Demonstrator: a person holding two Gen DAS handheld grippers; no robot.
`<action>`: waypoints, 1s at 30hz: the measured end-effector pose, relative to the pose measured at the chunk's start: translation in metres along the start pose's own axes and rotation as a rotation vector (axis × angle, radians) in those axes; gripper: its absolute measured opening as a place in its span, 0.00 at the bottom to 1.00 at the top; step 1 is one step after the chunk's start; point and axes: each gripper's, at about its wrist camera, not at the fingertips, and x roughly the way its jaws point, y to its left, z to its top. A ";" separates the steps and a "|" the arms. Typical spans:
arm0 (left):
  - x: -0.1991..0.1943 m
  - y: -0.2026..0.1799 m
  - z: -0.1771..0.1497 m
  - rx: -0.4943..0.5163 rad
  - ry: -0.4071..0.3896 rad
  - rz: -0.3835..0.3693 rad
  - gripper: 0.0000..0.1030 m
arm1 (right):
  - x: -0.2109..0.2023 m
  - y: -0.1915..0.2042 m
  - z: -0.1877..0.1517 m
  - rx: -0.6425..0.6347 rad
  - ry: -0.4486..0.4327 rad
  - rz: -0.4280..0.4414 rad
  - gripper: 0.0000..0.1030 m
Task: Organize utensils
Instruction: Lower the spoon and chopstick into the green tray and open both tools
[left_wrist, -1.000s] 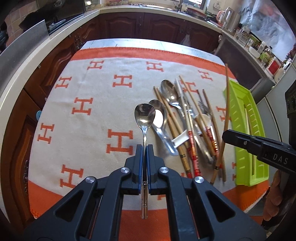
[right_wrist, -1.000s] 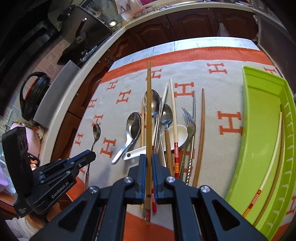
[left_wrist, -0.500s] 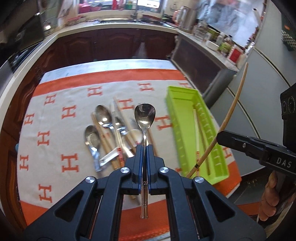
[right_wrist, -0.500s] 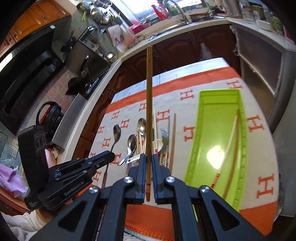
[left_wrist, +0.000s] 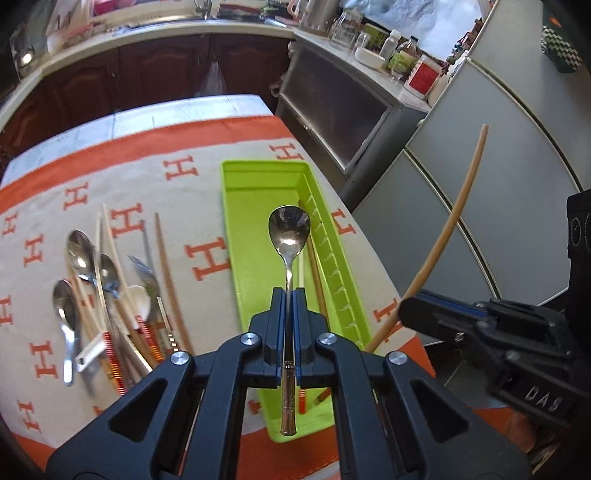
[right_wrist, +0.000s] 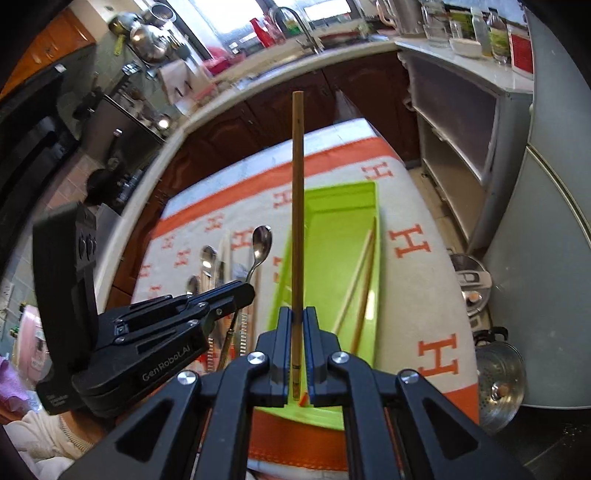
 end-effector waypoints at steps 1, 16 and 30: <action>0.006 -0.001 0.000 -0.005 0.010 -0.003 0.02 | 0.006 -0.003 0.001 0.001 0.014 -0.005 0.06; 0.011 0.026 -0.002 -0.029 0.023 0.075 0.43 | 0.065 -0.020 0.006 0.061 0.120 -0.035 0.19; -0.015 0.056 -0.009 -0.092 -0.004 0.165 0.45 | 0.072 -0.010 -0.002 0.065 0.139 -0.028 0.19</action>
